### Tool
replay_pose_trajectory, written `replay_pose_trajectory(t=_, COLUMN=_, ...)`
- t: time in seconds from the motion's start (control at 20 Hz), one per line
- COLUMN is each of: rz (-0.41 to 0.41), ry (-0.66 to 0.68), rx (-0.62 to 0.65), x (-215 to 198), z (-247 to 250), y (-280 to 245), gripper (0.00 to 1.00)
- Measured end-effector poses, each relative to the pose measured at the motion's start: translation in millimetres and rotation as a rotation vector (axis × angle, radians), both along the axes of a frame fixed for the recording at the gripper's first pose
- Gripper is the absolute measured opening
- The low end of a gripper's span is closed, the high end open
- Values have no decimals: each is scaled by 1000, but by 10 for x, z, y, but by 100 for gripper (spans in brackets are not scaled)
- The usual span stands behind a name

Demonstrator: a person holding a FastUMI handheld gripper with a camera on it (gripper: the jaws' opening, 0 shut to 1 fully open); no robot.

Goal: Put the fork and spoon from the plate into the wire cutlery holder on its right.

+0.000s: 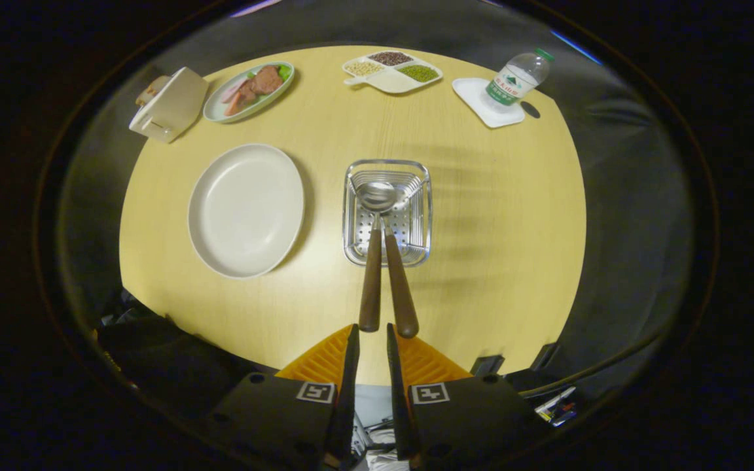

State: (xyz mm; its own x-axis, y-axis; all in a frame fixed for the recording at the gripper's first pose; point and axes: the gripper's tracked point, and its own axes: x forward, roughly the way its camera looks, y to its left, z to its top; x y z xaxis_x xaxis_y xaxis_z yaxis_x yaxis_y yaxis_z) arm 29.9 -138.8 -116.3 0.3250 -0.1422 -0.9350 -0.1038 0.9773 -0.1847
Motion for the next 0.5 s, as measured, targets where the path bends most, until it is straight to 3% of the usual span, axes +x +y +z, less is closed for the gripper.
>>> replay_pose_trajectory(t=0.3, rz=28, ry=-114, rx=63, x=-196, z=425, y=216, gripper=28)
replay_pose_trajectory(t=0.5, rz=40, ry=-354, rx=176, x=-78, z=869, y=559, gripper=27)
